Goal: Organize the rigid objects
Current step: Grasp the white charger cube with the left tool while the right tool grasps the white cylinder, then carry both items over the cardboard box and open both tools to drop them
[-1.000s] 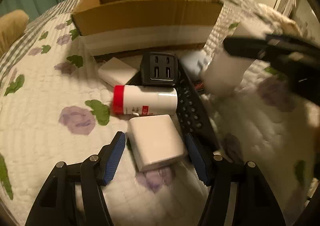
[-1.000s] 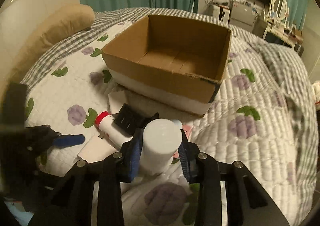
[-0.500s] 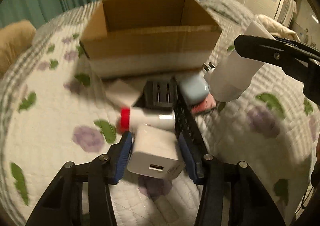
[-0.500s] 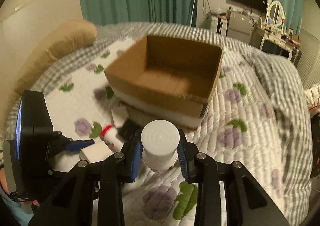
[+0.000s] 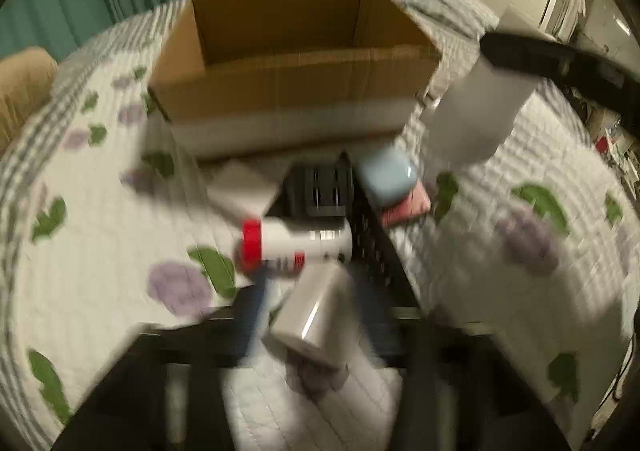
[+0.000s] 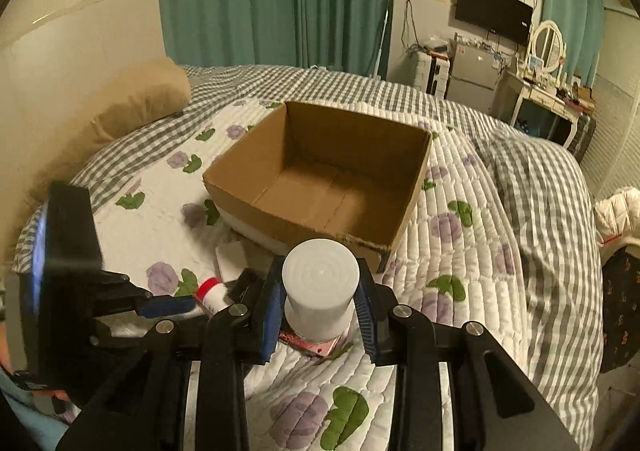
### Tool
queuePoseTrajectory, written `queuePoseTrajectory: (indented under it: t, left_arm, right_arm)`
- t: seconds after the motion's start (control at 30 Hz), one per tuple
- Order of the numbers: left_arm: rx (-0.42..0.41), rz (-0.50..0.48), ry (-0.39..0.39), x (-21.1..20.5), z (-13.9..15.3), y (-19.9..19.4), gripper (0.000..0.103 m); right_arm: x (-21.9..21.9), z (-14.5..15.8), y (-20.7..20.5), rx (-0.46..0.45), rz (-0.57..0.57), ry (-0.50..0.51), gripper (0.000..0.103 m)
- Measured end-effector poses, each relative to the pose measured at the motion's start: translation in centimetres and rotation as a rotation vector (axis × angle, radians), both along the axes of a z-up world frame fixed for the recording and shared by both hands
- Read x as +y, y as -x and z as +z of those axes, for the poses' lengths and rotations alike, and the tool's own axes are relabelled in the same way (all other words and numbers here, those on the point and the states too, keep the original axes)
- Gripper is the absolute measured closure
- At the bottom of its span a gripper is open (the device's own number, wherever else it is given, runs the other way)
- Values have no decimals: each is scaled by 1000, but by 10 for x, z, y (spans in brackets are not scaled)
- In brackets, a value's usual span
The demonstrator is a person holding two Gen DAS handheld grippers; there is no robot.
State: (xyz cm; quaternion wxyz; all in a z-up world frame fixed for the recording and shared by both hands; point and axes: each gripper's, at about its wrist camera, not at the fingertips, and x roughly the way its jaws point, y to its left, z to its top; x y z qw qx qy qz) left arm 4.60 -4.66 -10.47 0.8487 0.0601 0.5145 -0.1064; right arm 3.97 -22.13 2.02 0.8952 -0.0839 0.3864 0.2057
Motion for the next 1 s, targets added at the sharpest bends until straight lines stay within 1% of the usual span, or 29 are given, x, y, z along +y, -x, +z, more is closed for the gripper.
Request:
queuePoseTrajectory:
  t: [0.07,0.1,0.13,0.2,0.23,0.3,0.33,0.4,0.43,0.5,0.6,0.67,0.73,0.8,0.83,0.93,0.97,1.0]
  left_arm:
    - [13,-15,0,-3,-6,6,43]
    - [31,-28,-7,-5,-12,7,43]
    - [30,-27,-18,-6,-16,7,43]
    - [24,-23,-49,-7,-21,6,51]
    - [21,-20,-37,-5,-20,6,53]
    - [5,-15,7,1,-11,6,64]
    - [-2,-18,17,2,-8,6,67]
    - [-13,-44,39,1,0,8,74]
    - [-12,-50,44,-1,1,8,74]
    - [-24,-62,25,-7,2,12,75]
    - [-22,-84,41,-12,4,15,75]
    - [-25,-111,-3,-21,-3,15,75]
    - [-29,-110,-11,-24,-3,14,75]
    - [-42,-81,11,-21,7,11,75]
    - [-62,-73,15,-19,14,12,75]
    - [-170,-56,-1,-13,52,12,75]
    - [-196,-53,1,-12,65,10,75]
    - [-231,-44,8,-8,83,6,75]
  right_arm:
    - [-1,-2,0,3,-2,3,71]
    - [-2,-3,0,4,-2,2,71]
    - [-3,-4,0,6,-4,-1,71]
    - [-4,-5,0,10,-5,-5,71]
    - [-4,-5,0,10,-5,-5,71]
    - [-5,-5,1,11,-1,-5,71]
    - [-5,-4,1,9,0,-6,71]
    - [-6,-2,1,5,-3,-10,71]
    - [-6,-2,1,3,-5,-12,71]
    - [-6,0,1,1,-7,-12,71]
    - [-6,2,2,-2,-6,-12,71]
    - [-6,1,2,0,-7,-12,71]
    - [-7,1,2,2,-10,-12,71]
    - [-8,3,2,-2,-13,-11,71]
    - [-9,5,3,-11,-15,-13,71]
    - [-10,21,2,-46,-8,-19,71]
    - [-11,26,0,-56,-6,-22,71]
    - [-11,37,-2,-77,-2,-26,71]
